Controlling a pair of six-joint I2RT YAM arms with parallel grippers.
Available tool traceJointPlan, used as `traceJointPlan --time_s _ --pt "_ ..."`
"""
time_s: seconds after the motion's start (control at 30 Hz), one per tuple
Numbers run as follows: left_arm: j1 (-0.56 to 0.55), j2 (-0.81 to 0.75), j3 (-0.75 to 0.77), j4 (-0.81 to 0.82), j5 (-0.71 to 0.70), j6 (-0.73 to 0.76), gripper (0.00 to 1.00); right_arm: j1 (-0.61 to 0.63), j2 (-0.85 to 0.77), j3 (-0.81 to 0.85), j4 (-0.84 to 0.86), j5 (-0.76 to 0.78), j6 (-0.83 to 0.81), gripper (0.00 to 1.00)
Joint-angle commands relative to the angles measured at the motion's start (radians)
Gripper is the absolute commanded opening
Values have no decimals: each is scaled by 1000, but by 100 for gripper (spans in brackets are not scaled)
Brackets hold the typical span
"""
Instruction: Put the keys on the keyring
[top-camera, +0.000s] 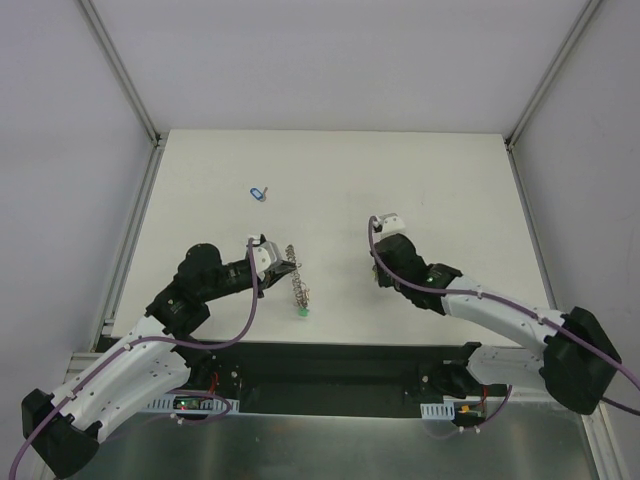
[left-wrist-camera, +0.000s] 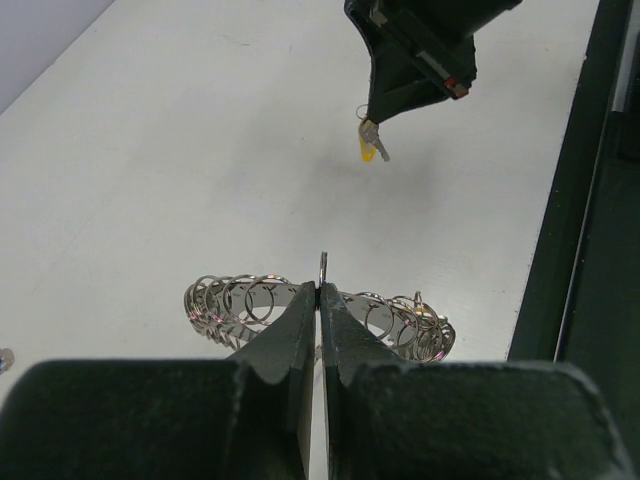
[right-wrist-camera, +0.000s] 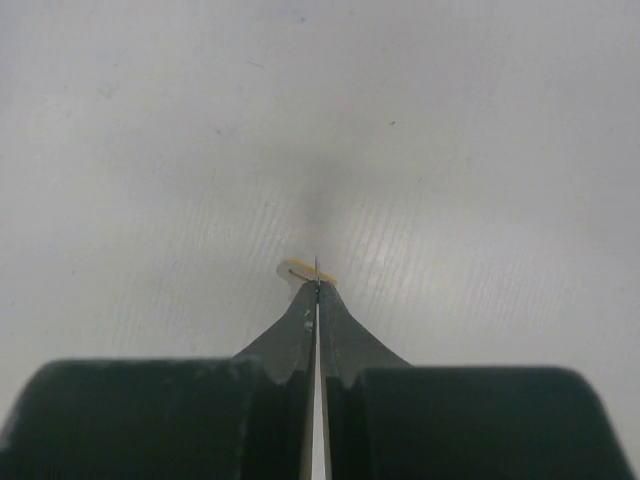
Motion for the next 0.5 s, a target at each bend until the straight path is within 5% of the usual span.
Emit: traceJointPlan --time_s 0.0,0.47 --pt "-11 7 68 56 106 -3 0 5 -136 62 -111 -129 -233 1" --pt "-13 206 348 -29 397 -33 0 7 -309 402 -458 -573 -614 1"
